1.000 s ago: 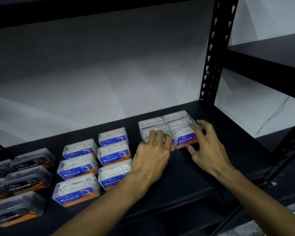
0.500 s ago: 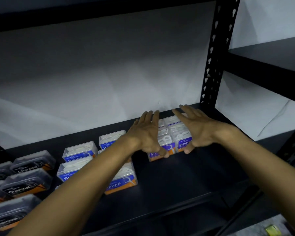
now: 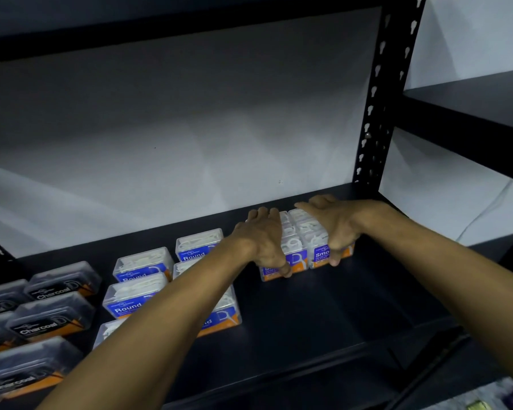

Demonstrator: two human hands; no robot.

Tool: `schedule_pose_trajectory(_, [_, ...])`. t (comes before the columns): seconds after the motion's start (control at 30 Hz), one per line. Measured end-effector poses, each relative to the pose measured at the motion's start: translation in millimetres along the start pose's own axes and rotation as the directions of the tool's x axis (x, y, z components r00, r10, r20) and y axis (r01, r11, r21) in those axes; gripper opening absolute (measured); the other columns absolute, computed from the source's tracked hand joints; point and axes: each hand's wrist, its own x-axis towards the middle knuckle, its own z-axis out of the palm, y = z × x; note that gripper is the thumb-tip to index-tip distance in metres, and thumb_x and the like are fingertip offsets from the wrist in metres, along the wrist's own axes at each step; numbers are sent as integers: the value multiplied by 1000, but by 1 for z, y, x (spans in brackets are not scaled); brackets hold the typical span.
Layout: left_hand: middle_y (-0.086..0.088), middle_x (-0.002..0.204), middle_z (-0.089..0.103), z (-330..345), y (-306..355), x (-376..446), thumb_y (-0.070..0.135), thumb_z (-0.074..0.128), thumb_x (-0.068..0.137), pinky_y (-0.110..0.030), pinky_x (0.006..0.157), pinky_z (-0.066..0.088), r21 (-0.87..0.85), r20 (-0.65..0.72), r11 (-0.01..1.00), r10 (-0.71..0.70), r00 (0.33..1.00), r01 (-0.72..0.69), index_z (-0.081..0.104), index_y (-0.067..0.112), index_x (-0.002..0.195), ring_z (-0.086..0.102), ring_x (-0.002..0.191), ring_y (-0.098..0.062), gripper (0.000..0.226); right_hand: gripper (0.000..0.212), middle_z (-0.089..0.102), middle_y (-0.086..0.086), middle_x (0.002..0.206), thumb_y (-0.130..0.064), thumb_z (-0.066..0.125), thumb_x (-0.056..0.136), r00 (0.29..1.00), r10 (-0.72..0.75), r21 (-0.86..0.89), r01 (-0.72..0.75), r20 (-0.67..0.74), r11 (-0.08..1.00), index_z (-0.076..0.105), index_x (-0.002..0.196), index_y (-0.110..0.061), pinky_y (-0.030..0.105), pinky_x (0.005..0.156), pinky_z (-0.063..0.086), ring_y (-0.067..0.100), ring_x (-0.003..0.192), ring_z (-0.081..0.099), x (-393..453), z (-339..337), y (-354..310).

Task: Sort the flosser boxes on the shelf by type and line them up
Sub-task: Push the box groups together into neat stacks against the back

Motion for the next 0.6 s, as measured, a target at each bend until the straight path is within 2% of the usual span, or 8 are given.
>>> schedule_pose_trajectory(0.13, [-3,136,38,0,1,-2,51,87,55,-42,97,39,-10,-28,1000,3,1000,-3,28,16,141,35,128,-23,109,125,27,-2,134,-34,89,46,999,-31,12,31,-32,999,10,144,-33,45,104,38,19,129,24,-4,0,-1])
schedule_pose_trajectory(0.3, [-2,135,39,0,4,-7,51,87,55,-43,96,40,-12,-28,1000,15,1000,-15,29,17,141,36,127,-23,109,126,30,-4,128,-34,90,42,999,-28,32,28,-22,999,13,142,-34,44,99,43,17,125,27,-10,0,-1])
schedule_pose_trajectory(0.6, [-2,136,39,2,13,-14,52,87,55,-43,97,41,5,-15,1000,28,999,-28,28,16,142,36,127,-23,112,125,31,-3,128,-38,90,43,999,-32,17,32,-13,999,14,142,-34,44,102,40,18,125,27,-20,6,3])
